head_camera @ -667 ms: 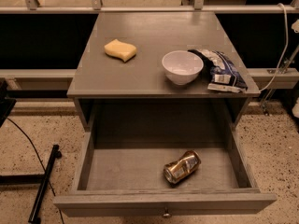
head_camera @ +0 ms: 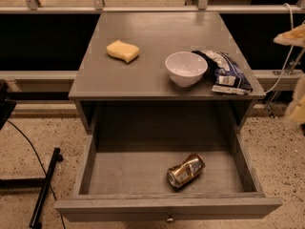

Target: Pick orange can from top drawer and place on counter

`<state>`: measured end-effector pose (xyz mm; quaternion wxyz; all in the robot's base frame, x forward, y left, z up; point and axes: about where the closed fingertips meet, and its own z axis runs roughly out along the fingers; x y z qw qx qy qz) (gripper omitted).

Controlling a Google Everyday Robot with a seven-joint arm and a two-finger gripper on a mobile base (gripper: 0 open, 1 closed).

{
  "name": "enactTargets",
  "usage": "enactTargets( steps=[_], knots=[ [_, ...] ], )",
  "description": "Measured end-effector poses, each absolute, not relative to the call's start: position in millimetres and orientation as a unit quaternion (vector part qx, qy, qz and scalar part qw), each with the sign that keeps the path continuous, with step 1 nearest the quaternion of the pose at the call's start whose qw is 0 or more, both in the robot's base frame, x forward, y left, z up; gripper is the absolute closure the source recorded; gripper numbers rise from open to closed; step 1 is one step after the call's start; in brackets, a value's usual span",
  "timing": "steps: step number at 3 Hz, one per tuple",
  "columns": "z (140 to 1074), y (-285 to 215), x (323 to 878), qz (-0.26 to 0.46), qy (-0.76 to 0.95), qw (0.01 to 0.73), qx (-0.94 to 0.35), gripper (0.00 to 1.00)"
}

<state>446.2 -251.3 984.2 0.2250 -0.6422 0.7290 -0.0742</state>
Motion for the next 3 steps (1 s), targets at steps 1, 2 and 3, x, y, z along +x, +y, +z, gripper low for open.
enactTargets(
  steps=[1,2,3],
  knots=[
    [905,-224,484,-0.062,0.658,0.180,-0.728,0.00],
    [905,-224,484,-0.062,0.658,0.180,-0.728,0.00],
    [886,-205,485,-0.088,0.604,0.172,-0.773,0.00]
  ],
)
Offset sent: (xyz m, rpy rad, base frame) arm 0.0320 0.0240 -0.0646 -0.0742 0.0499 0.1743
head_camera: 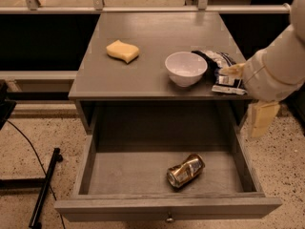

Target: Pick orange can from top drawer and place on counter

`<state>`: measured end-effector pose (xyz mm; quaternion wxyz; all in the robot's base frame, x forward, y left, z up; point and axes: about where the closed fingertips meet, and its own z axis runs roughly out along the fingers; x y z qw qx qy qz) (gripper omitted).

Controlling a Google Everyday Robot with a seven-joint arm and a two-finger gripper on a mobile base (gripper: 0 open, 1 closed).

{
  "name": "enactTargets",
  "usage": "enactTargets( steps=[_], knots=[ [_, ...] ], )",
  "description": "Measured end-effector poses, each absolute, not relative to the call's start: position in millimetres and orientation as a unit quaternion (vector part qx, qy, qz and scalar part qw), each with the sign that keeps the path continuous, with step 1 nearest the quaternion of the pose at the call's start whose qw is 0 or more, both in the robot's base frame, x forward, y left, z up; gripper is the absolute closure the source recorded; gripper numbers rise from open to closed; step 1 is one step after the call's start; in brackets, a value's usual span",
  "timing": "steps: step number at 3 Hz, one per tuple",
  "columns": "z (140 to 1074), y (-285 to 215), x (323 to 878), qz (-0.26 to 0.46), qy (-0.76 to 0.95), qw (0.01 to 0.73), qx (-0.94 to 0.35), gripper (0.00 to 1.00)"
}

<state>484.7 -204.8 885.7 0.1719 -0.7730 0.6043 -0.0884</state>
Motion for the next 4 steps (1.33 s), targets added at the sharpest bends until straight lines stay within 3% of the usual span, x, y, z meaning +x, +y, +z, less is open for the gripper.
enactTargets(
  steps=[1,2,4],
  knots=[
    [836,-168,484,-0.107,0.496,0.156,-0.847,0.00],
    [829,-164,482,-0.113,0.457,0.151,-0.869,0.00],
    [776,-162,477,-0.030,0.455,0.119,-0.882,0.00]
  ],
)
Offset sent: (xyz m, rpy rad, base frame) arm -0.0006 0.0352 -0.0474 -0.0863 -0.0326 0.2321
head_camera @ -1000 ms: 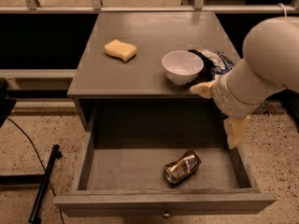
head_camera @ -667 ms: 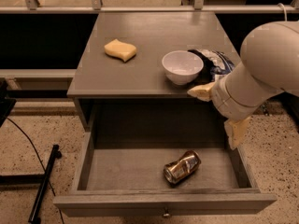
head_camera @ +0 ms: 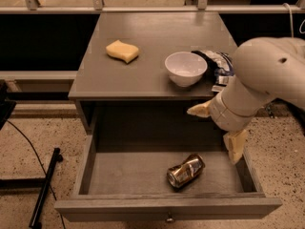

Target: Pick orange can from top drawer and place on counter

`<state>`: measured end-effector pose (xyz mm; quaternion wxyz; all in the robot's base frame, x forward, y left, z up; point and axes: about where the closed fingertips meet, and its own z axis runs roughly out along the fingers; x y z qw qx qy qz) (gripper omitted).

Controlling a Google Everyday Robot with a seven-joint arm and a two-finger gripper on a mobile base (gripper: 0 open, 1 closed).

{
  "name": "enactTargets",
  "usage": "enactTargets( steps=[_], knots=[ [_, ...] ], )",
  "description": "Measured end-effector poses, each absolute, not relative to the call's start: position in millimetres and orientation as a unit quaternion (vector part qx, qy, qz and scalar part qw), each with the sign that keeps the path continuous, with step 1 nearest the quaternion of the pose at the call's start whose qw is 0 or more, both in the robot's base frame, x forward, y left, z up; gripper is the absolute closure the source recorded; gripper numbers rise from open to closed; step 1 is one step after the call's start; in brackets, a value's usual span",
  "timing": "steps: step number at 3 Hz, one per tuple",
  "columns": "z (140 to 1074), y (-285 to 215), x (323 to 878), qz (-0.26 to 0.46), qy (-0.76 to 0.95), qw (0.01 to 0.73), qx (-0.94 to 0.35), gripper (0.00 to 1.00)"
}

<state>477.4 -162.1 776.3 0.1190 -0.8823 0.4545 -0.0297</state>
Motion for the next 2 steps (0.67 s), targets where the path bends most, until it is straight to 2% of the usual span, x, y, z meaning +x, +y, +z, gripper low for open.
enactTargets(
  steps=[2],
  knots=[
    [700,-143,456,-0.026,0.435,0.130,-0.891,0.00]
  ],
)
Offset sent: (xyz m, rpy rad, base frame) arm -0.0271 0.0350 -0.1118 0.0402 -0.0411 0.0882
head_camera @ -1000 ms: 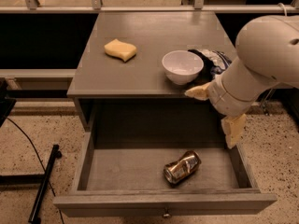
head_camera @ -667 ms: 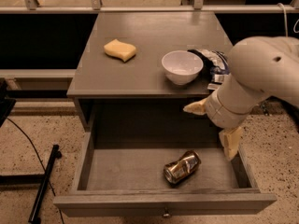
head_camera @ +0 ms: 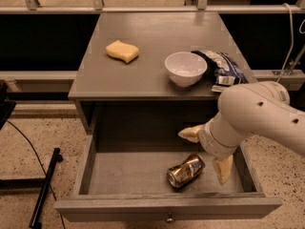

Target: Pick orange can from top drawer and place on counter

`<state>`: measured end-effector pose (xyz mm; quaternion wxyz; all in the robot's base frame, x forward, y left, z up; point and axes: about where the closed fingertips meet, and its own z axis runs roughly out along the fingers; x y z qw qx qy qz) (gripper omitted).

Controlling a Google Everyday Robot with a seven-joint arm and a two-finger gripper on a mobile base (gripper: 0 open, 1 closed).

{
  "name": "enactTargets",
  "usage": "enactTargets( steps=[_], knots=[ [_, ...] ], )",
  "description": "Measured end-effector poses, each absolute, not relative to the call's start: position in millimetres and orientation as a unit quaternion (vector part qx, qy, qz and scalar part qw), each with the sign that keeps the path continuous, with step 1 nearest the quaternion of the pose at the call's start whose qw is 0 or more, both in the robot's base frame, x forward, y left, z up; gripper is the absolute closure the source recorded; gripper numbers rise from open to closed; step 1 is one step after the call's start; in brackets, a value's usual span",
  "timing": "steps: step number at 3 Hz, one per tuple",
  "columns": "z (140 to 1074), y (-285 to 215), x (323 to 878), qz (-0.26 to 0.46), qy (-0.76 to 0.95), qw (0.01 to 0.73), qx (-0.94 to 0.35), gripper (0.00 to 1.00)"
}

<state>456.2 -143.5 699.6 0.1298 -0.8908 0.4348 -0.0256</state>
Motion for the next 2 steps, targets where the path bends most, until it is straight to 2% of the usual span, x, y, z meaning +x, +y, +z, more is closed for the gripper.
enactTargets(
  steps=[2],
  knots=[
    [654,-129,462,-0.020,0.428,0.106,-0.897,0.00]
  ],
)
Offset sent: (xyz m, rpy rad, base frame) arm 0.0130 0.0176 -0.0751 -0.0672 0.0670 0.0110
